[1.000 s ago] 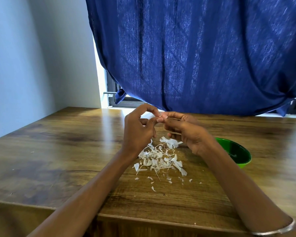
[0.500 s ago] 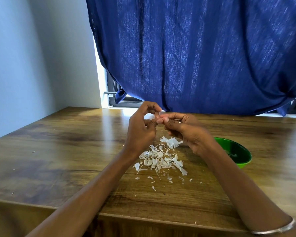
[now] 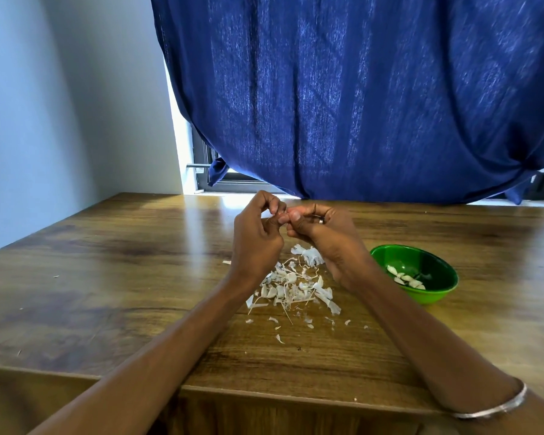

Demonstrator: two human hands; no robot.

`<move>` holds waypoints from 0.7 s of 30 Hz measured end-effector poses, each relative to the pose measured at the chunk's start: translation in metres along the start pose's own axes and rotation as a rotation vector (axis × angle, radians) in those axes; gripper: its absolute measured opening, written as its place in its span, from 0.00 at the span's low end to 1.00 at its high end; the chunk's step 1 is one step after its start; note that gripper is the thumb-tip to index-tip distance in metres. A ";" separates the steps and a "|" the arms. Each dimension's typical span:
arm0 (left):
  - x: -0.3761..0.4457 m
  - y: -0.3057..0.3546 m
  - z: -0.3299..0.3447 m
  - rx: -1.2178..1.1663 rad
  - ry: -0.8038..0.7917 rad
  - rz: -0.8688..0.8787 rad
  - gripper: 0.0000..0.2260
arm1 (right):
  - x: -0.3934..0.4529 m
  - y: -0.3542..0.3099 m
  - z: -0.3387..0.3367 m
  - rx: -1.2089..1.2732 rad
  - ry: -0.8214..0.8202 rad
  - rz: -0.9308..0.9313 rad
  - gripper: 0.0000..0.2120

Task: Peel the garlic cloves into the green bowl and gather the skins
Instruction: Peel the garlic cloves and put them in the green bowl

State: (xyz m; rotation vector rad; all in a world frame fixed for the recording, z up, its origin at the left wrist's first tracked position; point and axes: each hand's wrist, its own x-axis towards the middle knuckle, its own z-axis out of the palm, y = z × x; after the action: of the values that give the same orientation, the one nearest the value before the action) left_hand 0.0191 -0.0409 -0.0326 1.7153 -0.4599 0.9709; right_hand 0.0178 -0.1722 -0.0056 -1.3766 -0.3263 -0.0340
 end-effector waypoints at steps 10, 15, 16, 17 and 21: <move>-0.001 0.001 0.005 -0.080 0.048 -0.031 0.15 | 0.000 -0.001 -0.002 0.186 0.002 0.021 0.06; 0.000 0.001 0.002 -0.034 0.024 -0.055 0.20 | 0.003 -0.002 -0.008 0.058 -0.036 0.012 0.08; 0.000 0.002 0.002 -0.028 0.019 -0.057 0.20 | 0.003 -0.002 -0.009 0.034 -0.037 0.003 0.08; 0.000 0.002 0.002 -0.034 0.014 -0.070 0.18 | 0.003 -0.003 -0.010 0.021 -0.036 -0.006 0.08; -0.001 0.007 0.001 -0.137 -0.003 -0.179 0.07 | 0.002 -0.005 -0.011 0.016 -0.053 -0.033 0.07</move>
State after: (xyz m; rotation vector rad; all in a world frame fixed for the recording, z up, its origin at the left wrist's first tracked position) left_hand 0.0145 -0.0445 -0.0292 1.6045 -0.3602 0.7903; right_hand 0.0207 -0.1833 -0.0024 -1.3582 -0.3928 -0.0219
